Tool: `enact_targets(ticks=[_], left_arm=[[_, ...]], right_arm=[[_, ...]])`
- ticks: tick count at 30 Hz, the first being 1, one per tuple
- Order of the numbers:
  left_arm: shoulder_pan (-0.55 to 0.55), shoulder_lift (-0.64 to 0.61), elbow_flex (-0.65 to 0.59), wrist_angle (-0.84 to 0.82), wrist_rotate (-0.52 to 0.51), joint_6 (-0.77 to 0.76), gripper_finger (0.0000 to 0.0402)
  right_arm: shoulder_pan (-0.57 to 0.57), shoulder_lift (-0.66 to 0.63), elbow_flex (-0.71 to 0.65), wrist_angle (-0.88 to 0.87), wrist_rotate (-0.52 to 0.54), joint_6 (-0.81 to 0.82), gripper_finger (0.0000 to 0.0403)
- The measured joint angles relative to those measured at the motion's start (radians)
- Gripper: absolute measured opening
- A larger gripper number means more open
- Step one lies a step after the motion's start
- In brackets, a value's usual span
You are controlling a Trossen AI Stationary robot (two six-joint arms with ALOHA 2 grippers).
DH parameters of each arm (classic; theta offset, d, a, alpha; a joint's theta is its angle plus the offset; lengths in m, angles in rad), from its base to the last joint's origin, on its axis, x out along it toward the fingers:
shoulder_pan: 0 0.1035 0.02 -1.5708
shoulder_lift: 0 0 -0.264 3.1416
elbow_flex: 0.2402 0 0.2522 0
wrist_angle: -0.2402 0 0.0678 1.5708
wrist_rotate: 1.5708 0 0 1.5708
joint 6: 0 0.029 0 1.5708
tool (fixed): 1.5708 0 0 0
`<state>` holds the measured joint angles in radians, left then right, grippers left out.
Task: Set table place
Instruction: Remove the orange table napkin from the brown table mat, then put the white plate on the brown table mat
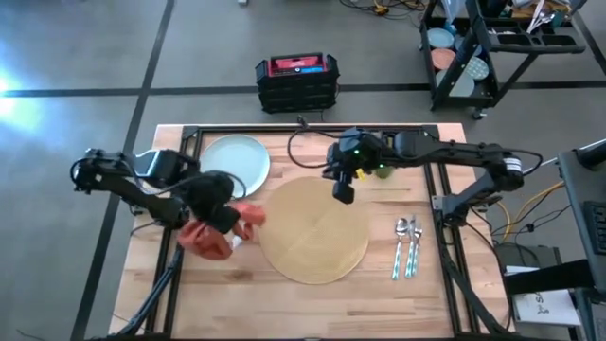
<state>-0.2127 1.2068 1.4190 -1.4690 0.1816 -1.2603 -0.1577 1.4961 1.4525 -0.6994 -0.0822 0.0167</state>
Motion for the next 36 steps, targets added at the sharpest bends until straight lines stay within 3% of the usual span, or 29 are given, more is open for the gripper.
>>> enact_targets(ticks=[8, 11, 16, 20, 23, 31, 33, 36], left_arm=[[-0.274, 0.048, -0.170, 0.117, 0.181, -0.325, 0.0000], [-0.392, 0.046, -0.222, 0.242, 0.162, -0.497, 0.0000], [-0.499, 0.044, -0.271, 0.331, 0.030, -0.701, 0.0008], [-0.531, 0.059, -0.289, 0.336, -0.134, -0.793, 0.0039], [-0.533, 0.079, -0.290, 0.336, -0.210, -0.798, 0.0078], [-0.540, 0.127, -0.292, 0.283, -0.257, -0.769, 0.0227], [-0.540, 0.124, -0.280, 0.238, -0.400, -0.813, 0.0252], [-0.539, 0.098, -0.236, 0.162, -0.723, -0.897, 0.0265]], right_arm=[[0.000, 0.038, 0.000, 0.001, -0.005, 0.003, 0.0008], [-0.001, 0.037, 0.000, 0.009, -0.004, 0.000, 0.0009], [-0.002, 0.058, 0.000, 0.057, -0.001, -0.044, 0.0009], [0.002, 0.090, 0.000, 0.090, -0.004, -0.153, 0.0008], [0.005, 0.104, 0.000, 0.087, -0.008, -0.120, 0.0009], [0.000, 0.134, 0.000, 0.146, -0.011, -0.073, 0.0049], [-0.011, 0.171, 0.000, 0.276, -0.008, -0.063, 0.0066], [-0.044, 0.266, 0.005, 0.471, -0.044, 0.051, 0.0090]])
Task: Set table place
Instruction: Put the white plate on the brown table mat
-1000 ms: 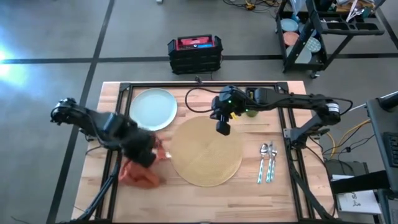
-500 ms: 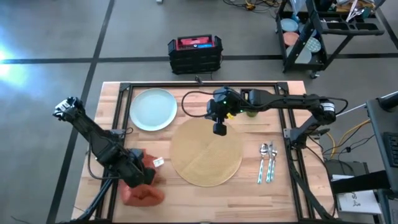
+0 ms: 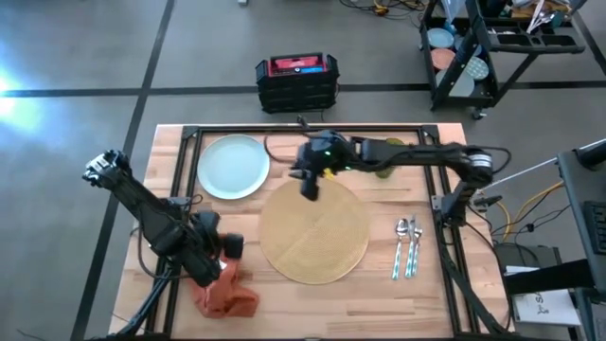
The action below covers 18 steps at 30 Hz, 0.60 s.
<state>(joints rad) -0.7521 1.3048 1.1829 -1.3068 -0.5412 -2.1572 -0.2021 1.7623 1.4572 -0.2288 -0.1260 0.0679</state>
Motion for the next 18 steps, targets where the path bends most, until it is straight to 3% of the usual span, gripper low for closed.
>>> enact_targets(ticks=[2, 5, 7, 18], left_arm=[[0.000, -0.019, 0.044, -0.090, -0.100, -0.014, 0.0262], [0.000, -0.028, 0.111, -0.258, -0.102, -0.025, 0.0245], [0.002, -0.038, 0.129, -0.260, -0.099, -0.017, 0.0230], [0.021, -0.067, 0.112, -0.266, -0.085, -0.035, 0.0161]], right_arm=[[-0.022, 0.093, 0.038, 0.026, -0.057, 0.092, 0.0101], [-0.052, 0.247, 0.128, 0.003, -0.157, 0.194, 0.0115], [-0.062, 0.338, 0.206, -0.025, -0.193, 0.229, 0.0123], [-0.134, 0.704, 0.784, -0.329, -0.148, 0.253, 0.0142]])
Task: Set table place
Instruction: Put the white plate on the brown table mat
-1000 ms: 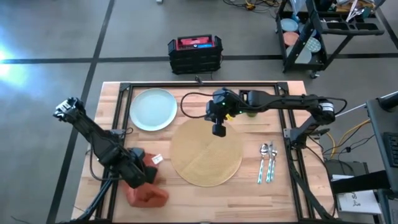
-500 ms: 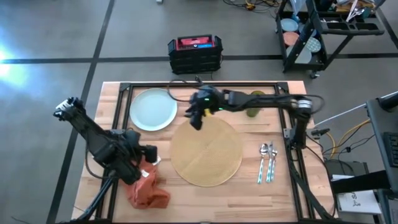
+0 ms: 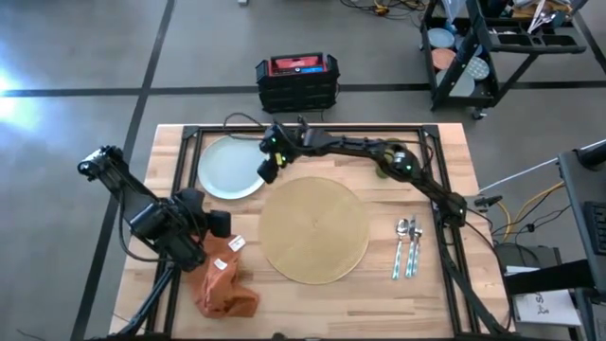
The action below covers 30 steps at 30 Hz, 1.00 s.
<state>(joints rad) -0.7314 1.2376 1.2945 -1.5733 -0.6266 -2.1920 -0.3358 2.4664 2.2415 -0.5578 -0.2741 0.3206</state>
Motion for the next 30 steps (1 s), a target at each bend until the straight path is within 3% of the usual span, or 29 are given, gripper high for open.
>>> enact_targets(ticks=[3, 10, 16, 19, 23, 30], left_arm=[[0.024, 0.012, -0.002, 0.003, 0.005, 0.001, 0.0151], [0.084, 0.017, -0.013, 0.001, -0.004, 0.067, 0.0132], [0.159, 0.012, -0.014, 0.002, -0.019, 0.141, 0.0116], [0.211, 0.018, -0.014, 0.002, -0.019, 0.184, 0.0105], [0.307, 0.028, -0.048, 0.009, -0.019, 0.305, 0.0079], [0.570, 0.002, -0.190, 0.114, -0.010, 0.582, 0.0036]], right_arm=[[-0.028, 0.064, 0.119, -0.071, 0.012, -0.003, 0.0140], [-0.073, 0.077, 0.090, -0.059, -0.044, 0.002, 0.0104], [-0.058, 0.077, 0.090, -0.066, -0.056, -0.005, 0.0050], [-0.044, 0.073, 0.095, -0.122, -0.122, 0.004, 0.0020], [-0.006, 0.031, 0.104, -0.264, -0.176, -0.015, 0.0004], [0.084, -0.153, 0.110, -0.496, -0.084, -0.216, 0.0001]])
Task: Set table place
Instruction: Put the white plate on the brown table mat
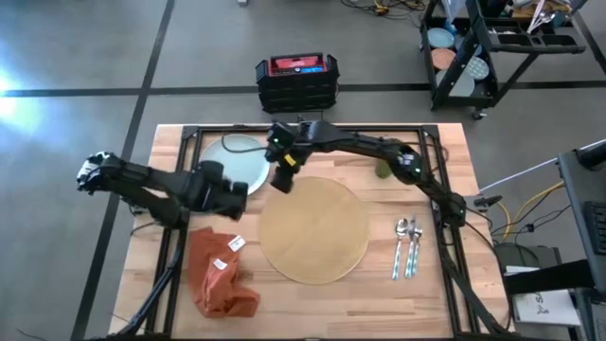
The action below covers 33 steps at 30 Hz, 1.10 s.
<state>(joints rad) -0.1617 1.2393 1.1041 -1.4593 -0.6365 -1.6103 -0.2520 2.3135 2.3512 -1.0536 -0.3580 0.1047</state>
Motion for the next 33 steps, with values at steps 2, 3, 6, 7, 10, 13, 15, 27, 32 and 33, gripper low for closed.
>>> enact_targets(ticks=[2, 3, 6, 7, 10, 13, 15, 27, 32, 33], left_arm=[[0.097, -0.023, -0.053, 0.112, 0.023, 0.133, 0.0027], [0.149, -0.034, -0.084, 0.183, 0.044, 0.208, 0.0023], [0.311, -0.065, -0.182, 0.436, 0.165, 0.443, 0.0021], [0.364, -0.071, -0.216, 0.521, 0.212, 0.504, 0.0021], [0.499, -0.070, -0.303, 0.738, 0.307, 0.624, 0.0019], [0.607, -0.038, -0.351, 0.824, 0.345, 0.684, 0.0010], [0.662, -0.001, -0.361, 0.813, 0.352, 0.718, 0.0003], [0.741, 0.256, -0.363, 0.814, 0.400, 0.821, 0.0000], [0.721, 0.346, -0.312, 0.822, 0.482, 0.826, 0.0000], [0.708, 0.357, -0.294, 0.834, 0.495, 0.835, 0.0000]], right_arm=[[0.026, -0.063, 0.000, -0.077, 0.042, -0.046, 0.0001], [0.039, -0.092, 0.000, -0.112, 0.060, -0.062, 0.0001], [0.068, -0.185, 0.000, -0.185, 0.103, -0.081, 0.0000], [0.075, -0.215, 0.000, -0.201, 0.114, -0.082, 0.0000], [0.096, -0.294, 0.000, -0.209, 0.160, -0.080, 0.0000], [0.102, -0.353, 0.000, -0.212, 0.200, -0.072, 0.0000], [0.099, -0.381, 0.000, -0.224, 0.220, -0.058, 0.0000], [0.099, -0.413, -0.002, -0.309, 0.309, -0.053, 0.0000], [0.100, -0.414, -0.002, -0.328, 0.309, -0.078, 0.0000], [0.100, -0.414, -0.002, -0.339, 0.309, -0.082, 0.0000]])
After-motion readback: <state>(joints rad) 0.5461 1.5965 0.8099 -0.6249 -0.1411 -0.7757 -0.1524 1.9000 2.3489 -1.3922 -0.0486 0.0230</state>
